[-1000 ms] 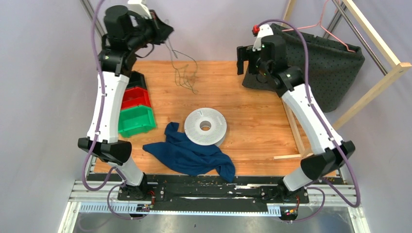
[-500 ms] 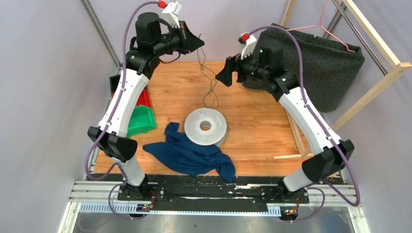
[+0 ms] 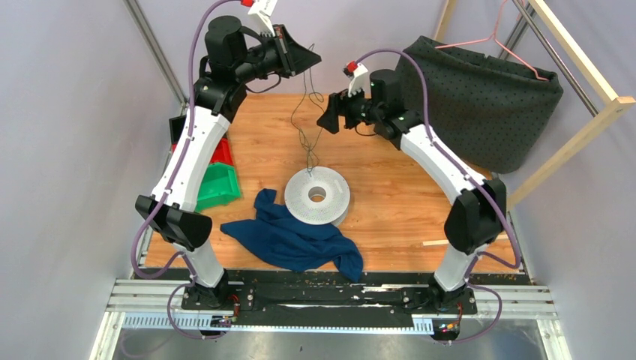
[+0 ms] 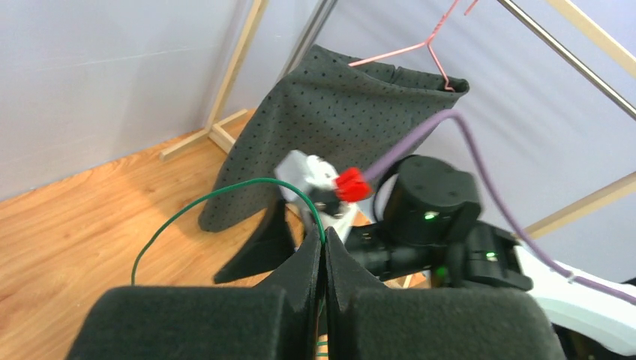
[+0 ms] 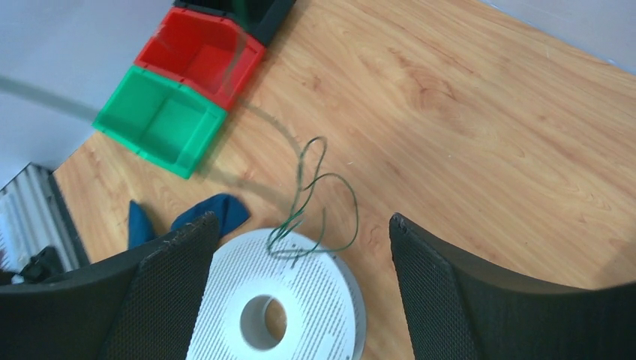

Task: Wrap the cables

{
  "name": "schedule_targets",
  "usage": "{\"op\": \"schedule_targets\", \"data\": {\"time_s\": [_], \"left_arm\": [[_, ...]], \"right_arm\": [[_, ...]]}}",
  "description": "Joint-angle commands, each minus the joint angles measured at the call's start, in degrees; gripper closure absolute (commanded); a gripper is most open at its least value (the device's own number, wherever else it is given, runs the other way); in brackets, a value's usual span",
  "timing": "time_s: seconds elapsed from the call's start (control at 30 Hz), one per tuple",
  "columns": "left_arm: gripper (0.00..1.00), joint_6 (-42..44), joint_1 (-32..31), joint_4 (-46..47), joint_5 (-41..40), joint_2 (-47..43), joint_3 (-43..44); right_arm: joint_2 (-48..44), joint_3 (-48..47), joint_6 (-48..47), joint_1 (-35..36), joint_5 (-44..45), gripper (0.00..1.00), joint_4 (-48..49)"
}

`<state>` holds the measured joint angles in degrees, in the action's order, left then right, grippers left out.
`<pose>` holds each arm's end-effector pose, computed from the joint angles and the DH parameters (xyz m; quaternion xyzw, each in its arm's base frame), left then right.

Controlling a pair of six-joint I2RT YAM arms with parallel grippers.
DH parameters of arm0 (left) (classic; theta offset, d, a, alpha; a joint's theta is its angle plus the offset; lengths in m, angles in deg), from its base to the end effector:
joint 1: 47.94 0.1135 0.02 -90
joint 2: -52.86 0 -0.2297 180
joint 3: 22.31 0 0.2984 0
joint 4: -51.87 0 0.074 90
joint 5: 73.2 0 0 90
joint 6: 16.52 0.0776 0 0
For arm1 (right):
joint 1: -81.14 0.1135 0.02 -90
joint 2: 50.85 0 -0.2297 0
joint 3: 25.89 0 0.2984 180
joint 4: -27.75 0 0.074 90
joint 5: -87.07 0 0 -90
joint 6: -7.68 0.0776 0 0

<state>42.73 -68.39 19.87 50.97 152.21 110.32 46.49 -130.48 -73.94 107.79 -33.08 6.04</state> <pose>0.4017 -0.1963 0.5070 0.1492 0.6845 -0.4805 0.5276 0.4133 0.2510 0.3437 -0.2785 0.7283 0.3740 0.5021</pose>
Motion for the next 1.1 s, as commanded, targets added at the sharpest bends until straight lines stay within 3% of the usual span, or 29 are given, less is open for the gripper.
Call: {"op": "schedule_targets", "data": {"time_s": [0.0,0.1,0.13,0.2,0.23,0.37,0.47,0.6,0.73,0.9,1.0,1.07], "left_arm": [[1.0,-2.96,-0.03,2.56,2.62,-0.44,-0.42],[1.0,-4.32,-0.03,3.95,3.05,-0.61,-0.93],[1.0,-4.59,-0.03,4.11,2.88,-0.58,-0.88],[1.0,-4.59,-0.03,3.93,2.49,-0.73,-0.82],[1.0,-4.17,-0.03,3.39,1.41,-0.98,-0.75],[1.0,1.3,0.18,-4.36,-7.8,-0.78,1.46],[1.0,3.11,1.27,-8.95,-15.9,0.32,3.47],[1.0,1.23,2.77,-7.85,-19.66,2.13,3.21],[1.0,-0.58,2.74,-5.38,-19.04,5.98,2.76],[1.0,-4.28,1.82,-1.67,-11.54,11.48,3.34],[1.0,-3.05,-0.64,-1.04,-10.03,13.55,2.48],[1.0,-1.39,-2.25,-1.31,-9.85,14.7,0.64]], "right_arm": [[5.32,-3.25,3.15,1.12,4.23,0.14,9.06],[9.76,-6.0,8.13,1.12,5.12,0.22,13.27],[10.71,-6.31,9.91,1.12,5.23,0.35,14.28],[10.92,-6.05,12.87,1.14,5.02,0.87,15.92],[9.78,-5.76,13.07,1.12,6.32,0.98,15.06],[-0.23,1.43,9.11,0.19,16.81,0.99,11.1],[-8.57,5.84,6.6,-2.74,17.31,0.99,7.38],[-16.41,2.17,-1.63,-4.97,18.29,0.99,-4.33],[-23.22,-3.0,-6.02,-5.12,19.52,0.99,-12.61],[-27.16,-8.07,-5.97,-5.12,23.25,0.99,-17.21],[-28.01,-5.84,-7.14,-5.12,26.86,0.99,-19.26],[-27.9,0.4,-8.07,-5.13,29.59,0.99,-21.07]]}}
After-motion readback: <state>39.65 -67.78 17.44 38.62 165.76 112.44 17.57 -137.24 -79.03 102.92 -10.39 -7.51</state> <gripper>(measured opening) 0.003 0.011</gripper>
